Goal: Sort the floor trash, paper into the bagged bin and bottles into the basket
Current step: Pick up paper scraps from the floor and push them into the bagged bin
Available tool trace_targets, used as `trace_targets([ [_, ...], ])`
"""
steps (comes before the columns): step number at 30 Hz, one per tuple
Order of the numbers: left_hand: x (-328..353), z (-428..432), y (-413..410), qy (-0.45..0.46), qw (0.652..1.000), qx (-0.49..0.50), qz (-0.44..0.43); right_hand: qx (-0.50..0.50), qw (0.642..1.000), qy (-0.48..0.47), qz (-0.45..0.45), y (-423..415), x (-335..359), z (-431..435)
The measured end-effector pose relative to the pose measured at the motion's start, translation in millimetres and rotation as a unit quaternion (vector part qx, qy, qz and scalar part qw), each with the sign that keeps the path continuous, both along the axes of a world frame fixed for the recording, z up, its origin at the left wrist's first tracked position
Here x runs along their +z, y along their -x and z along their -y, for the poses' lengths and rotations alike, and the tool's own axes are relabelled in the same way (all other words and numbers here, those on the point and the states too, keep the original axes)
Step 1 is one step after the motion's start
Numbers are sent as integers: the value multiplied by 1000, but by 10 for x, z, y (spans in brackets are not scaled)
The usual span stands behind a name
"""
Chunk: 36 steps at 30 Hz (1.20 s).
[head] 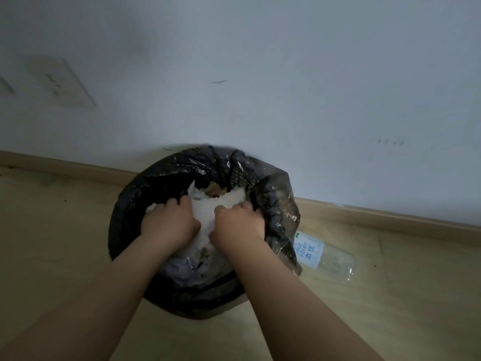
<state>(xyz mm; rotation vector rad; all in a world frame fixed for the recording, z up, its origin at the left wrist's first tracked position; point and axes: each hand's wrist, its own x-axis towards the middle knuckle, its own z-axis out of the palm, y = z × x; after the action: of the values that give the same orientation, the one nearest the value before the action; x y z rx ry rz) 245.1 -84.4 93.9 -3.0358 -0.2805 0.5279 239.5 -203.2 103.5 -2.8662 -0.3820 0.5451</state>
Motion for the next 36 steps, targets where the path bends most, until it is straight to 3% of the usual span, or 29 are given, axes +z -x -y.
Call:
trace_targets([
  [3, 86, 45, -77, -53, 998, -39, 9, 11, 1000, 10, 28, 4, 76, 90],
  [7, 367, 264, -204, -49, 996, -66, 26, -4, 976, -71, 204, 80, 158, 335],
  [10, 569, 550, -294, -14, 995, -74, 58, -67, 920, -162, 350, 155, 180, 535],
  [12, 670, 753, -299, 17, 992, -89, 87, -146, 872, -242, 399, 184, 139, 738],
  [15, 746, 1078, -243, 51, 975, -122, 177, -268, 859, -282, 331, 196, -22, 1155],
  [19, 676, 1648, -39, 164, 916, -235, 282, -347, 905, -162, 185, 351, -443, 1596],
  [21, 549, 1922, 47, 211, 905, -286, 233, -325, 935, -83, 119, 488, -655, 1699],
  [25, 196, 2200, 104, 179, 936, -295, 72, -271, 962, -18, 29, 634, -984, 1773],
  [29, -195, 2192, 113, 113, 965, -234, -19, -271, 962, -12, -13, 637, -1170, 1827],
  [32, -479, 2068, 135, 52, 968, -234, -73, -291, 956, -37, -9, 683, -1264, 1867],
  [36, -778, 1956, 130, 18, 964, -257, -70, -339, 935, -104, -29, 736, -1344, 2005],
])
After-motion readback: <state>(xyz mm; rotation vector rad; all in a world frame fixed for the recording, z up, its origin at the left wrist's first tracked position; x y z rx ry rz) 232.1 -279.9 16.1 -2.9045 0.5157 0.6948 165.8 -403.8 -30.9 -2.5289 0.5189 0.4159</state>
